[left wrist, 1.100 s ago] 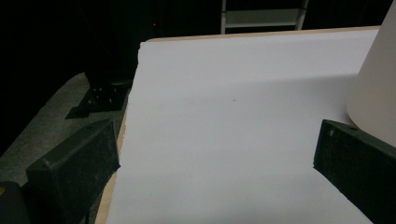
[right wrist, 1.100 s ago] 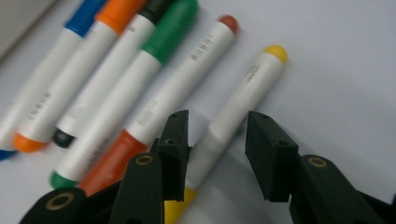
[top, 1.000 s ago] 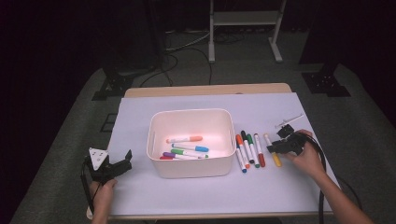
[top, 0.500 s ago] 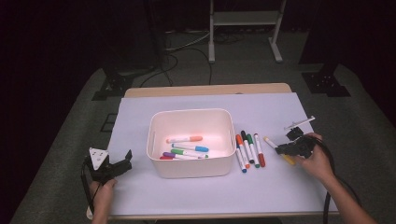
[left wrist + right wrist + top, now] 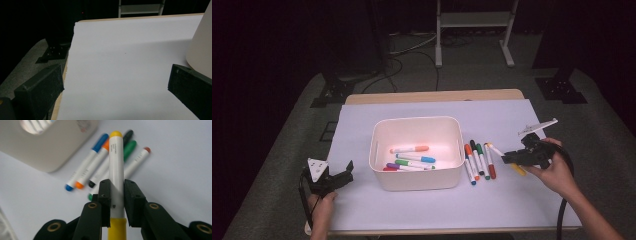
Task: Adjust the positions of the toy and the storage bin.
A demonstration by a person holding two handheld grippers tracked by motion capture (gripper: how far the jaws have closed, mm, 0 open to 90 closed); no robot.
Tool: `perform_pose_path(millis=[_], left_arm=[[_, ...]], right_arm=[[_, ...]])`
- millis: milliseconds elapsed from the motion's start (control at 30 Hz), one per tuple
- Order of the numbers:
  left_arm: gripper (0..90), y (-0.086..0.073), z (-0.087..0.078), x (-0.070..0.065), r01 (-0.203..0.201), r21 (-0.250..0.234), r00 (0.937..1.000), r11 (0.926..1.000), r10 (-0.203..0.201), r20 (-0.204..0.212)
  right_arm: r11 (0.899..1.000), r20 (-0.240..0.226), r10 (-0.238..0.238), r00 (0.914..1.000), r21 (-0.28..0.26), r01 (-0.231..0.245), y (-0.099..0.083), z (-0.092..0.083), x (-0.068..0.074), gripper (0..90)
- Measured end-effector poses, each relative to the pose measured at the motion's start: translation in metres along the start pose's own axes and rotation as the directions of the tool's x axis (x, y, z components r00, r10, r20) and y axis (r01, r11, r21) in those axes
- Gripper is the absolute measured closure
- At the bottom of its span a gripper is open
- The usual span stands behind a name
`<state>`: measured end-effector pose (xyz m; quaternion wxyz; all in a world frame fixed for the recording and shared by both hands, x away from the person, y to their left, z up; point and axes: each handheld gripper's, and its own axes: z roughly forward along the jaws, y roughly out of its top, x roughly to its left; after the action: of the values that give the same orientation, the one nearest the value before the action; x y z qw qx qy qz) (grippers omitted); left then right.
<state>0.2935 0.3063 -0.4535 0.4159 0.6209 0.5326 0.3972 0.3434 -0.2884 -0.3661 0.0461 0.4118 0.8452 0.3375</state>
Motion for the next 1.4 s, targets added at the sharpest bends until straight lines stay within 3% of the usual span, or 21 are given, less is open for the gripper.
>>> perform_pose_path(millis=[300,467,667,733,1033,1400], left_arm=[[0.0,0.000,0.000,0.000,-0.001,-0.001,1.0000,1.0000,0.001,0.002],[0.0,0.000,0.000,0.000,0.000,0.002,1.0000,1.0000,0.000,0.002],[0.0,0.000,0.000,0.000,0.001,0.001,1.0000,1.0000,-0.001,0.003],[0.0,0.000,0.000,0.000,0.002,0.001,1.0000,1.0000,-0.002,0.003],[0.0,0.000,0.000,0.001,0.006,0.001,1.0000,1.0000,-0.006,0.007],[0.0,0.000,0.000,0.001,0.006,0.001,0.9999,1.0000,-0.006,0.009]], right_arm=[[0.996,-0.052,-0.078,0.9956,-0.037,0.076,0.035,-0.028,0.034,75.7],[0.991,-0.105,-0.127,0.9863,-0.054,0.122,0.058,-0.037,0.055,75.6],[0.981,-0.178,-0.193,0.9649,-0.067,0.184,0.084,-0.031,0.080,75.6],[0.973,-0.194,-0.229,0.9540,-0.068,0.219,0.092,-0.025,0.089,75.6],[0.952,-0.260,-0.303,0.9170,-0.046,0.301,0.119,0.001,0.124,75.6],[0.923,-0.331,-0.371,0.8675,-0.028,0.384,0.142,0.035,0.150,75.5]])
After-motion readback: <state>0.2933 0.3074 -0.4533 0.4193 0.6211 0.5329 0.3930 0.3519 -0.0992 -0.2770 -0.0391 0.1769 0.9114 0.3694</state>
